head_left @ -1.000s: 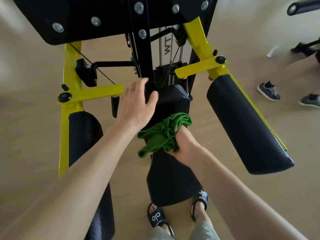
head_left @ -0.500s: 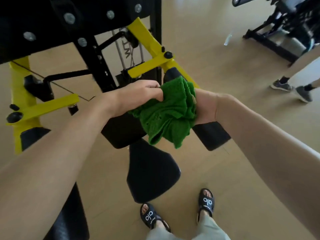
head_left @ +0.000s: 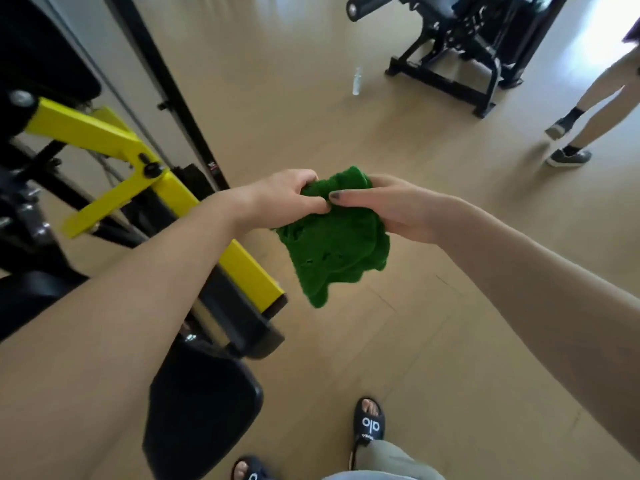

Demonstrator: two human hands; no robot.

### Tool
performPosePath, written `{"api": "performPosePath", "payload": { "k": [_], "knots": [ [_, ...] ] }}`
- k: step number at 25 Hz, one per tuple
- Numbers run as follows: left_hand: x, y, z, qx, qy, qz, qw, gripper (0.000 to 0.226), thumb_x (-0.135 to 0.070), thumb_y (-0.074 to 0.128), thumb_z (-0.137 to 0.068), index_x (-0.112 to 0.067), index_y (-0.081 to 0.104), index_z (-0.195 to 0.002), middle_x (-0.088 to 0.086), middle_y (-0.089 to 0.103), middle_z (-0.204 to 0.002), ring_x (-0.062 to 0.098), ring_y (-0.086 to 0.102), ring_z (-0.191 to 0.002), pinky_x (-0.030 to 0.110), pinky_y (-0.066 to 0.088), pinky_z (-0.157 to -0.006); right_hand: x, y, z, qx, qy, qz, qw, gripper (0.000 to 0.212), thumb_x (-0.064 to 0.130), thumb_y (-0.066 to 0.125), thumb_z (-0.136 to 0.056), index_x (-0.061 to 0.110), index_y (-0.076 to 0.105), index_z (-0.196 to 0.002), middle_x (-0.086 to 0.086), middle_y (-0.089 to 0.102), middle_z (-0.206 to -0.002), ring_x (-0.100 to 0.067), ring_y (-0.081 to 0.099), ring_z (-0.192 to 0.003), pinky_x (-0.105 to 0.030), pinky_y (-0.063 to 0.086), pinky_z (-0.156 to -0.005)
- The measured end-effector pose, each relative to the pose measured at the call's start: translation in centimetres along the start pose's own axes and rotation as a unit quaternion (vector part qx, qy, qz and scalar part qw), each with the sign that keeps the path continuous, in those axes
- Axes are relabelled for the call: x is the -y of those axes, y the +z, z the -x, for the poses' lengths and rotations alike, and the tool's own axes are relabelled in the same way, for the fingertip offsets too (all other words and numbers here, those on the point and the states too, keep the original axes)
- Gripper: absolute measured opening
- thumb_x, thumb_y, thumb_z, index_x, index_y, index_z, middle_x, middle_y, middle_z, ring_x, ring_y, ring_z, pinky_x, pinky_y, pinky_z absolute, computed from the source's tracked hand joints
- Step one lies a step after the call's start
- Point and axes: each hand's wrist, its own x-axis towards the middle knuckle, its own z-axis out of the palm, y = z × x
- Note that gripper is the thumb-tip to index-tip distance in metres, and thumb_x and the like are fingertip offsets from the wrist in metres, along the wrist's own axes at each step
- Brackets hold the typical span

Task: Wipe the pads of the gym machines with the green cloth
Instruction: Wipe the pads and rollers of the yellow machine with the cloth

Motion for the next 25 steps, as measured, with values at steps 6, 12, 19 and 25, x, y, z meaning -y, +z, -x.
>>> {"api": "performPosePath", "payload": {
  "k": [6,12,19,25],
  "knots": [
    [-6.0,0.9,-9.9,0.048,0.005,-0.016,0.999,0.026,-0.040,0.068,-0.092,-0.020,0.065,-0.108,0.000,0.074,-0.104,0.016,0.071,-0.096,0.034,0.056,-0.081,0.7,-12.1,-1.0,-0.100,-0.021,0.107,0.989,0.028,0.031,0.072,-0.090,0.019,0.070,-0.115,0.000,0.077,-0.105,-0.017,0.074,-0.096,-0.040,0.058,-0.091],
    [-7.6,-2.2,-20.8,0.057,0.029,0.021,0.998,0.025,-0.021,0.066,-0.093,-0.022,0.053,-0.114,0.001,0.074,-0.106,0.021,0.069,-0.103,0.041,0.054,-0.091,2.6,-21.3,-7.5,-0.144,-0.016,0.111,0.983,0.026,0.028,0.073,-0.088,0.016,0.072,-0.110,0.000,0.077,-0.103,-0.017,0.074,-0.094,-0.039,0.058,-0.092],
    [-10.9,-8.4,-40.5,0.041,0.077,-0.062,0.994,0.011,-0.021,0.072,-0.088,-0.023,0.060,-0.087,-0.001,0.066,-0.083,0.018,0.062,-0.076,0.031,0.048,-0.067,6.2,-34.1,-18.9,-0.239,-0.029,0.102,0.965,0.021,0.019,0.074,-0.086,0.021,0.071,-0.106,0.003,0.075,-0.098,-0.014,0.072,-0.093,-0.039,0.059,-0.088],
    [-17.1,-13.9,-55.5,0.018,0.105,-0.092,0.990,0.018,-0.019,0.070,-0.089,-0.023,0.053,-0.091,-0.001,0.063,-0.088,0.017,0.059,-0.077,0.030,0.047,-0.066,11.0,-46.7,-27.4,-0.307,-0.044,0.080,0.947,0.018,0.011,0.072,-0.077,0.023,0.059,-0.080,0.000,0.069,-0.076,-0.027,0.070,-0.083,-0.050,0.059,-0.083]
  ]
}}
